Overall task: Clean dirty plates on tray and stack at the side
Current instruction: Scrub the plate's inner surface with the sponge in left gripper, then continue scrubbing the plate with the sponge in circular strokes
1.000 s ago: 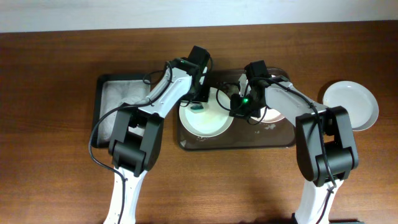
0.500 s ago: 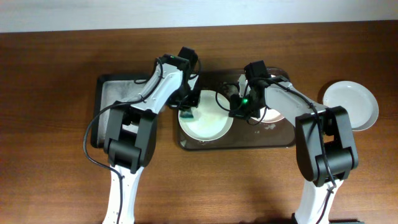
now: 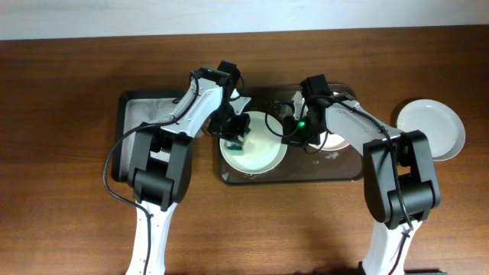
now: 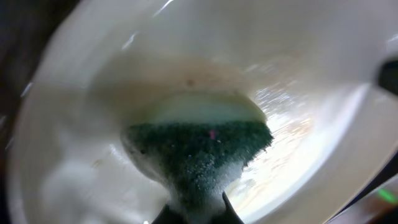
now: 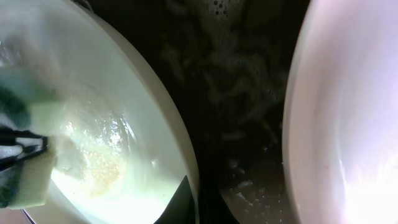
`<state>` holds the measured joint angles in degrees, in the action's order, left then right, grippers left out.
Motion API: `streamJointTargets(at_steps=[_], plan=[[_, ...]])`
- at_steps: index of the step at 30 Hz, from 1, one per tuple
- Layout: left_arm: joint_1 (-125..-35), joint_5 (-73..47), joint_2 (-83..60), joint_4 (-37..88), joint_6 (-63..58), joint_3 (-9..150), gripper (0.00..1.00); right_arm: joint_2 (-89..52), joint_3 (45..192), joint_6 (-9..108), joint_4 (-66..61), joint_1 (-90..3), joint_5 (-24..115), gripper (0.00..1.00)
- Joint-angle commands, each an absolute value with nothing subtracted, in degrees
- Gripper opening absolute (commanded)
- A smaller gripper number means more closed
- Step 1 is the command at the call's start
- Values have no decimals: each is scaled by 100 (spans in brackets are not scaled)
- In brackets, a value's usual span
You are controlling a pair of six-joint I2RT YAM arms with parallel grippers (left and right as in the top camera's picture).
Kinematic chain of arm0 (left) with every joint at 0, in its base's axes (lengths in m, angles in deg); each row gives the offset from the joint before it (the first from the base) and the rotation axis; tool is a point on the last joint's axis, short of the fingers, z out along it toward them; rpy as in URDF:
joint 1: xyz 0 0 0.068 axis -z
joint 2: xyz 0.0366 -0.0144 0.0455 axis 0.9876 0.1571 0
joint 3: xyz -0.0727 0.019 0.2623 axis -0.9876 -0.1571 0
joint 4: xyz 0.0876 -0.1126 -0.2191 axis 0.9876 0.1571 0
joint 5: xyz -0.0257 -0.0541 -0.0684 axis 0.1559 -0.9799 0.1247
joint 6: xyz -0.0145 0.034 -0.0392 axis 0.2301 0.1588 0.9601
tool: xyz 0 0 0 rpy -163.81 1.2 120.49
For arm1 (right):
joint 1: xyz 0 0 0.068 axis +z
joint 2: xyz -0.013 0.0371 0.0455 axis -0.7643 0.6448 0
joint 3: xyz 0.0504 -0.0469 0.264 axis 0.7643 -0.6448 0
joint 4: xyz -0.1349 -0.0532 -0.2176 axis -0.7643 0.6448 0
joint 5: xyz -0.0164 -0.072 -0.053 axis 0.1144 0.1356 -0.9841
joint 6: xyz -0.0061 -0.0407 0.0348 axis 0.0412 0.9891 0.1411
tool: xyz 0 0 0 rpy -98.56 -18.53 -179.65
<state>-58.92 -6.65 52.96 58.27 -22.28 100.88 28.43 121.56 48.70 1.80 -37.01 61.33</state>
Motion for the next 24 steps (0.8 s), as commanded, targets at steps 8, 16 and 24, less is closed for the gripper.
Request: streamJointTargets(at_steps=[8, 16, 24], plan=[[-5903, 133, 5606, 4852, -1443, 9970, 1, 2946, 12103, 4853, 199, -3657, 6194, 4], [-5899, 957, 5606, 5270, -982, 9970, 1, 2946, 12103, 4853, 199, -3657, 6194, 4], [-5901, 415, 5606, 6144, -1854, 9970, 1, 2946, 12103, 4851, 199, -3659, 6194, 4]])
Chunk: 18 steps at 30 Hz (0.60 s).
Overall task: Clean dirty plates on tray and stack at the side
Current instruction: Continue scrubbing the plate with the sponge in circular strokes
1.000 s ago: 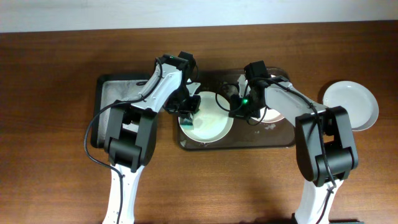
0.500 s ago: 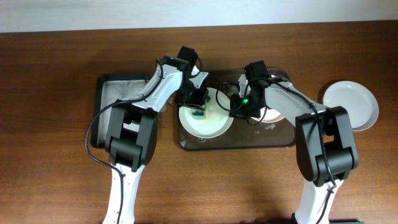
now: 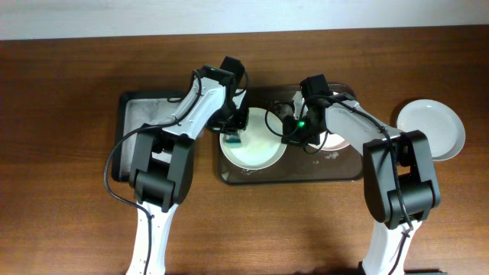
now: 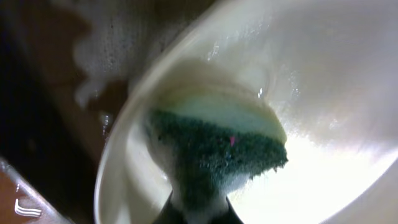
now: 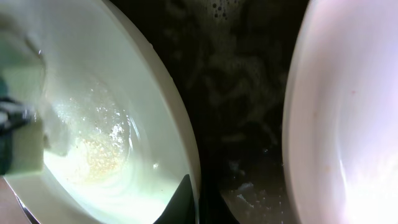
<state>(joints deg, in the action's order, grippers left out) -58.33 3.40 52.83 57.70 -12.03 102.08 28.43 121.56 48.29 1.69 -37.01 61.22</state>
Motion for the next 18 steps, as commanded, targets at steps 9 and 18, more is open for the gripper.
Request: streamJointTargets(at_steps=[9, 18], plan=[[-5901, -1636, 5606, 6181, -2857, 9970, 1, 2946, 12103, 4851, 202, -3657, 6197, 4], [-5901, -1808, 5606, 5302, -2431, 9970, 1, 2946, 12103, 4851, 204, -3657, 6197, 4]])
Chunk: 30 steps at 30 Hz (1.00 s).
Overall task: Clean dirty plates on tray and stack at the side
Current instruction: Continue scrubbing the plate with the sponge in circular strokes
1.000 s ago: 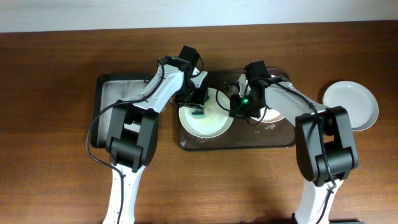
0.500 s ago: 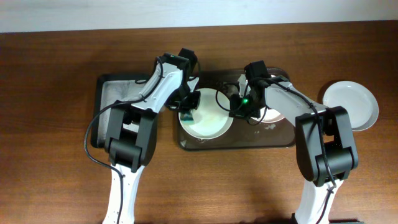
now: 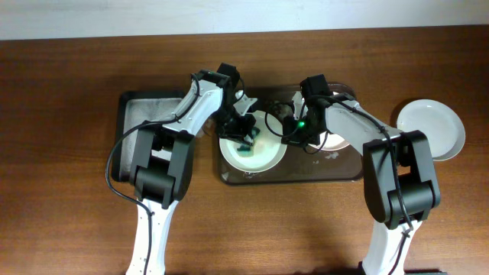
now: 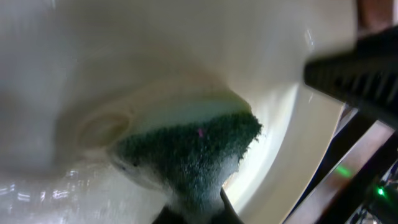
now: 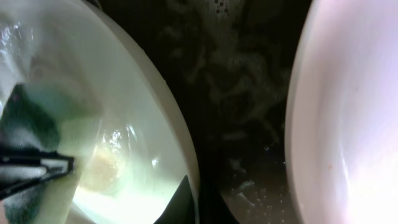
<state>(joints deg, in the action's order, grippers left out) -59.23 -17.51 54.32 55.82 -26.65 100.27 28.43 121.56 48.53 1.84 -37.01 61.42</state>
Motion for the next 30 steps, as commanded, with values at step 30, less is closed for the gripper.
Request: streamJointTargets(at_steps=[30], plan=[[-5398, 364, 5606, 6481, -1198, 10016, 1, 2946, 12103, 4853, 204, -3666, 6216, 4]])
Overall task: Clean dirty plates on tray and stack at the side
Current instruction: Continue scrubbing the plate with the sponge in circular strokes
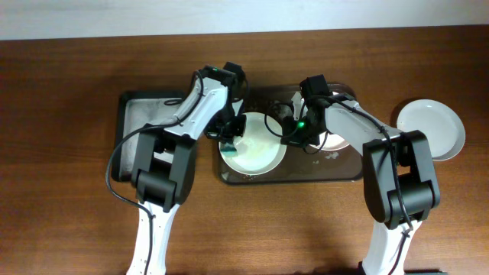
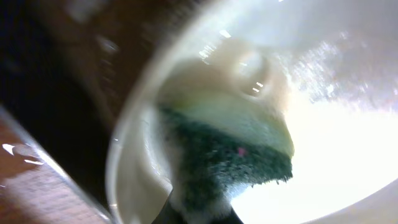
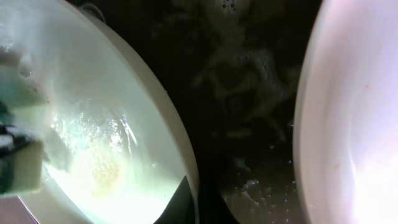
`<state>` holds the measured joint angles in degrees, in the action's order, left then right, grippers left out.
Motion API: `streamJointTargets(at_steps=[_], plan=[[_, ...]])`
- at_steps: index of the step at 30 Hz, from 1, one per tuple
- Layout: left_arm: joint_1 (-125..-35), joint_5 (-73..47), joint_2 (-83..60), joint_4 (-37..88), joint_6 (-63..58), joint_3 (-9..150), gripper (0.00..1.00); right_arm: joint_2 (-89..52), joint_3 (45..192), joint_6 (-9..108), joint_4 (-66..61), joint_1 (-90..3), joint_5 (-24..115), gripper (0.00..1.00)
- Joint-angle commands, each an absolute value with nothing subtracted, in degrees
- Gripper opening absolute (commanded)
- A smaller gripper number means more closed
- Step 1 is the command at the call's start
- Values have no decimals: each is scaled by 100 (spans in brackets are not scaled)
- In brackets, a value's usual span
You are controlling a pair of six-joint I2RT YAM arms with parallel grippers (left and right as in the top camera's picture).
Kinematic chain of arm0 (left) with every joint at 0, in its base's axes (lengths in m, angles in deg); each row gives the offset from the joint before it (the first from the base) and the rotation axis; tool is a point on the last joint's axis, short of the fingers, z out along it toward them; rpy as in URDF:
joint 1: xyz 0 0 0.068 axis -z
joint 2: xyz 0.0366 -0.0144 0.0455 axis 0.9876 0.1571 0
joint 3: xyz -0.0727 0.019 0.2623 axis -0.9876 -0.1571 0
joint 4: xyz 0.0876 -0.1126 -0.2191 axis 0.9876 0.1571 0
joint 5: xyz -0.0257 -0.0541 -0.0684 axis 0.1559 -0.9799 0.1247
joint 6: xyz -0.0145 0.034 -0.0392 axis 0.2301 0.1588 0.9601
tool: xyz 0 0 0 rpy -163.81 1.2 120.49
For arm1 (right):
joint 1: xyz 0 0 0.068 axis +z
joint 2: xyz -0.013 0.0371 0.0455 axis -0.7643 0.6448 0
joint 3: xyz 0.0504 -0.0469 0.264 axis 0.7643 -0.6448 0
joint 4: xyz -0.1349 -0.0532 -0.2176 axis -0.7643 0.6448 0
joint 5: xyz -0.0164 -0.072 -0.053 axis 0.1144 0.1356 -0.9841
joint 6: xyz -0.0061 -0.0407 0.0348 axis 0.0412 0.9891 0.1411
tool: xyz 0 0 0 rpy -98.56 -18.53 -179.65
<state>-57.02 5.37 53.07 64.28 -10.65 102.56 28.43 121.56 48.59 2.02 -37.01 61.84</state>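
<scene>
A pale green plate (image 1: 258, 149) lies on the dark tray (image 1: 306, 174). My left gripper (image 1: 231, 136) is shut on a green and yellow sponge (image 2: 231, 144), which presses on the soapy inside of the plate (image 2: 323, 112) near its left rim. In the left wrist view the gripper (image 2: 198, 215) shows only at the bottom edge. My right gripper (image 1: 289, 134) is shut on the plate's right rim (image 3: 189, 168), one finger on each side of it (image 3: 196, 196). A second, pinkish-white plate (image 3: 354, 124) lies to its right on the tray.
Foam and water cover the tray floor (image 3: 242, 93) between the two plates. A grey tray (image 1: 141, 114) sits at the left. One white plate (image 1: 432, 128) rests on the wooden table at the far right.
The sponge in my left gripper has moved from the plate's middle to its left rim. My right gripper holds the same spot on the right rim.
With my right gripper shut on the plate's right rim throughout, the sponge was first left of the plate's middle, then at the left rim, then back near the middle, and now at the left rim again. Foam lies across the plate.
</scene>
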Motion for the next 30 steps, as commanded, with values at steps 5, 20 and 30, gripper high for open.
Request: streamJointTargets(at_steps=[5, 20, 30], plan=[[-5273, 321, 5606, 6496, -1200, 10016, 1, 2946, 12103, 4853, 204, -3666, 6216, 4], [-5378, 646, 5606, 5654, -1196, 10016, 1, 2946, 12103, 4853, 210, -3664, 6216, 4], [-5335, 670, 5606, 5687, -1198, 10016, 1, 2946, 12103, 4853, 226, -3664, 6216, 4]])
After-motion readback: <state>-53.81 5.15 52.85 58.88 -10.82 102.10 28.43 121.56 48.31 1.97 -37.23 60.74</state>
